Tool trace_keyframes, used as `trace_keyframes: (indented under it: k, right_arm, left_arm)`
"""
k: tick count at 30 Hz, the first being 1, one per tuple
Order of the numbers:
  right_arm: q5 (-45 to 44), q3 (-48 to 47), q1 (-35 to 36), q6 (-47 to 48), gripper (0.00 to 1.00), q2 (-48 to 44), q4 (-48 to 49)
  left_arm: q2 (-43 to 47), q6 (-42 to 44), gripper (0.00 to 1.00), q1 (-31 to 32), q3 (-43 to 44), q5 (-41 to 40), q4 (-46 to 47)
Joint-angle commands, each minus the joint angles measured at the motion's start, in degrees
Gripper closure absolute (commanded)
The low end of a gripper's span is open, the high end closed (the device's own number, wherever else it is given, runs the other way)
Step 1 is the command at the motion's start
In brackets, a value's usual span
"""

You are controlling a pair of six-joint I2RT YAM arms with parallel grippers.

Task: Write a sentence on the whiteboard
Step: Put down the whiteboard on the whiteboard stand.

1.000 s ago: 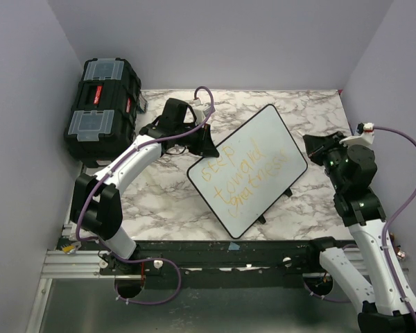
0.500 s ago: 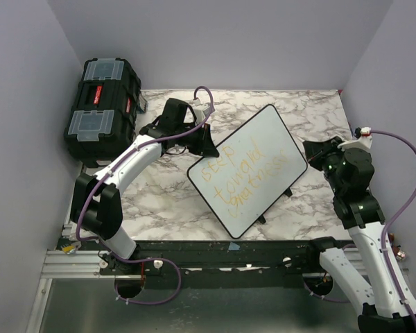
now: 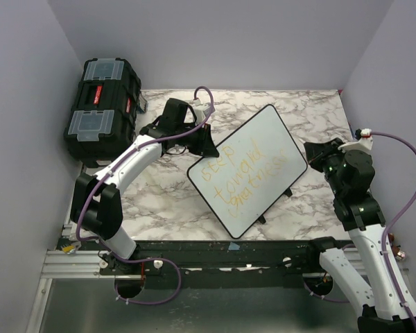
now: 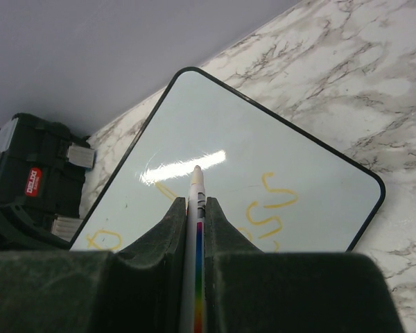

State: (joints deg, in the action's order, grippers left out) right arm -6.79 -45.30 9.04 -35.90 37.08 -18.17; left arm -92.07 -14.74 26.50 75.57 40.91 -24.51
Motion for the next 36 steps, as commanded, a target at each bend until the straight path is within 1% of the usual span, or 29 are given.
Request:
trace_keyframes:
  k: [1, 5, 9, 15, 24, 32, 36]
  right_arm:
    - [-1.38, 0.83, 0.19, 1.12, 0.99, -0.59, -1.16]
    - [-1.3, 0.83, 0.19, 1.16, 0.99, -0.6, -1.15]
    - [-1.37, 0.8, 0.19, 1.19, 1.0, -0.47, -1.1]
    - [-1.21, 0.89, 0.19, 1.24, 0.99, -0.38, -1.08]
    - [-0.76, 0.7, 0.19, 1.14, 0.99, 0.08, -1.1]
    - [-0.6, 0.47, 0.19, 1.12, 0.99, 0.73, -1.09]
    - [-0.34, 0.35, 0.19, 1.18, 0.99, 0.97, -1.03]
  left_arm:
    - [-0.08, 3.89, 0.79, 1.99, -0.86, -1.59, 0.05]
    - [0.49, 3.58, 0.72, 2.0, -0.95, -2.58, 0.27]
    - [1.34, 3.41, 0.69, 1.94, -1.08, -2.77, 0.72]
    - [1.69, 2.97, 0.68, 2.06, -0.99, -2.51, 0.89]
    - [1.75, 3.26, 0.55, 2.15, -3.03, -2.78, 1.54]
    - [1.91, 3.32, 0.51, 2.1, -4.03, -2.82, 2.18]
    - [3.28, 3.47, 0.45, 2.15, -3.58, -5.29, 1.87]
